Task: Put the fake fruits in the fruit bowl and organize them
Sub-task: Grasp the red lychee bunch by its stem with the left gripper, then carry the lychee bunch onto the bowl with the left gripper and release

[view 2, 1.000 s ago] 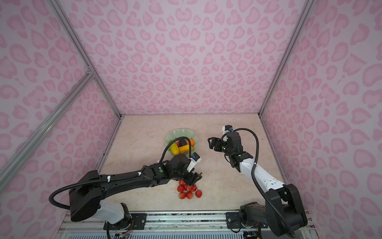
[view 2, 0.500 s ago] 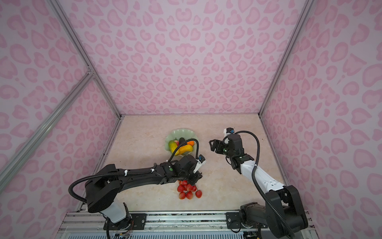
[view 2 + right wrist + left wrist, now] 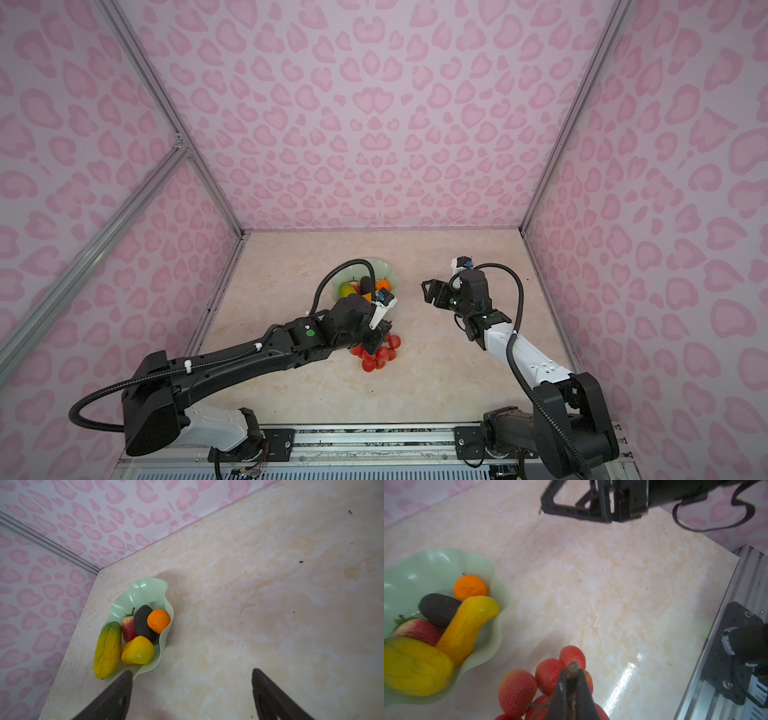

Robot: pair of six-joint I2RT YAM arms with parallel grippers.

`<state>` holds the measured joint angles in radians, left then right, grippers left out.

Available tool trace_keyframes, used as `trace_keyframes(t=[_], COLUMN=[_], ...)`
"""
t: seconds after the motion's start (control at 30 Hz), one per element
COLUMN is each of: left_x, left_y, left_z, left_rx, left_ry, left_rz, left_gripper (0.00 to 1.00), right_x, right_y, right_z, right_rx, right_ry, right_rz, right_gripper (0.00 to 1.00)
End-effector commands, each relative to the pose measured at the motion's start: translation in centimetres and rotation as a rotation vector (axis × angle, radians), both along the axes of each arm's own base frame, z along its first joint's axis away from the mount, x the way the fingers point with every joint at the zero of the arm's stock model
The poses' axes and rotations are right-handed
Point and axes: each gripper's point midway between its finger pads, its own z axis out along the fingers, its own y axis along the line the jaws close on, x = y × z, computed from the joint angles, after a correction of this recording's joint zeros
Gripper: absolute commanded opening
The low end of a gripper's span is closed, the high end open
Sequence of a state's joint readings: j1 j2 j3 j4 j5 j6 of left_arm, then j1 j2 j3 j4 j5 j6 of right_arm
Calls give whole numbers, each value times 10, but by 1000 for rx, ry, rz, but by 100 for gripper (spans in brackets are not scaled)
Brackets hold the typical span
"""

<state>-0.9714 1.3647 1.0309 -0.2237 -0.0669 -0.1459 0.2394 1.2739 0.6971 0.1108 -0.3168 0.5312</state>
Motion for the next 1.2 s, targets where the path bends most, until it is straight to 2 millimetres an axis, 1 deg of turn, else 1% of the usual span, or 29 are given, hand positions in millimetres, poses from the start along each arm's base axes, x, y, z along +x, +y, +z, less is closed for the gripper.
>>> trace_keyframes(t=[0.0, 0.1, 0.2, 0.3, 0.4, 0.6, 0.7, 0.8, 0.93, 1.07, 1.1, 1.17], left_x=[14, 27, 47, 73, 102, 153, 173, 191, 208, 216, 217, 218], left_y=[19, 33, 45, 52, 54, 38, 33, 32, 34, 34, 34, 35], left_z=[42, 73, 93, 104, 106, 90, 79, 65, 43, 22, 17, 10], left_rx=[-38, -65, -82, -107, -128, -151, -163, -176, -191, -183, -176, -167], left_ry=[-102, -179, -226, -236, -223, -155, -113, -64, 9, 56, 64, 77], left_rz=[36, 64, 100, 127, 147, 140, 140, 153, 184, 205, 210, 223], left_gripper=[4, 4, 4, 4, 4, 4, 4, 4, 4, 5, 8, 18], right_x=[1, 1, 0, -1, -5, -14, -18, -21, -23, -22, -21, -20], right_y=[1, 0, -2, -5, -10, -21, -29, -36, -42, -44, -45, -45], right_z=[2, 4, 5, 8, 11, 13, 13, 13, 11, 10, 10, 10], right_rx=[14, 15, 13, 8, -3, -22, -35, -39, -36, -36, -36, -36], right_ry=[-14, -17, -17, -22, -25, -23, -26, -32, -28, -25, -25, -26], right_rz=[3, 3, -4, -10, -20, -42, -67, -86, -99, -99, -101, -101], right_gripper=[89, 89, 89, 90, 90, 91, 91, 92, 92, 92, 92, 92])
